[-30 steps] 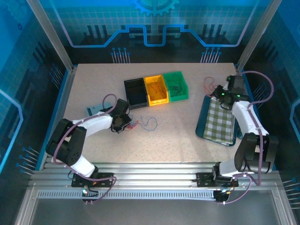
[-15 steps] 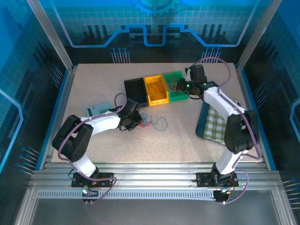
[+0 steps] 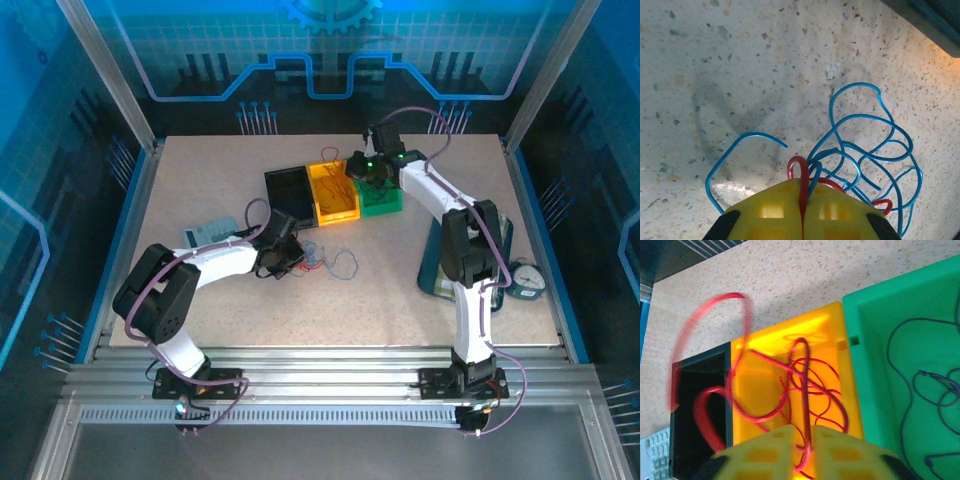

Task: Untangle the cables

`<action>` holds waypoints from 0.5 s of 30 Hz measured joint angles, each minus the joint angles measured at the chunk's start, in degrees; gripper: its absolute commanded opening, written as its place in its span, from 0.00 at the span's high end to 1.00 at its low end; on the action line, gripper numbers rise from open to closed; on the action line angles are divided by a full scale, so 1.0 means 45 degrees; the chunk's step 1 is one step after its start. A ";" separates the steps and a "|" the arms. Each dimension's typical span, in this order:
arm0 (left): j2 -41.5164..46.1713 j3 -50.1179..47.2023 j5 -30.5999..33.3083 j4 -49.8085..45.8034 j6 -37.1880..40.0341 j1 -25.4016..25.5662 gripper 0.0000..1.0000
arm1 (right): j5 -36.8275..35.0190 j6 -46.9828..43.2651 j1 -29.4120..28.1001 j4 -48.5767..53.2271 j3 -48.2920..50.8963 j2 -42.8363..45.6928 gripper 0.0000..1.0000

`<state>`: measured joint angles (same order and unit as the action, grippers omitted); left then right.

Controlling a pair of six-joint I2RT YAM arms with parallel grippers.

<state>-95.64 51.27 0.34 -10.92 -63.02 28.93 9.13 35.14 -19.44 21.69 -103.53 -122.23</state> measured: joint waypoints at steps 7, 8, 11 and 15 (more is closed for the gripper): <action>0.0000 0.0063 0.0000 -0.0010 0.0000 -0.0058 1.00 | -0.0097 -0.0146 -0.0257 0.0078 0.0627 0.0364 0.65; 0.0000 0.0068 0.0000 -0.0010 0.0000 -0.0063 1.00 | -0.0165 -0.0194 -0.0257 0.0068 0.0962 0.0607 0.65; 0.0000 0.0068 -0.0005 0.0019 0.0000 -0.0068 1.00 | -0.0257 -0.0389 -0.0272 0.0015 0.2161 0.1666 0.65; 0.0000 0.0068 -0.0019 0.0058 0.0000 -0.0068 1.00 | -0.0257 -0.0850 -0.0583 -0.0214 0.3900 0.3405 0.65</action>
<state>-95.64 51.57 0.25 -10.66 -63.02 28.62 7.97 31.31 -22.06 20.73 -85.97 -106.91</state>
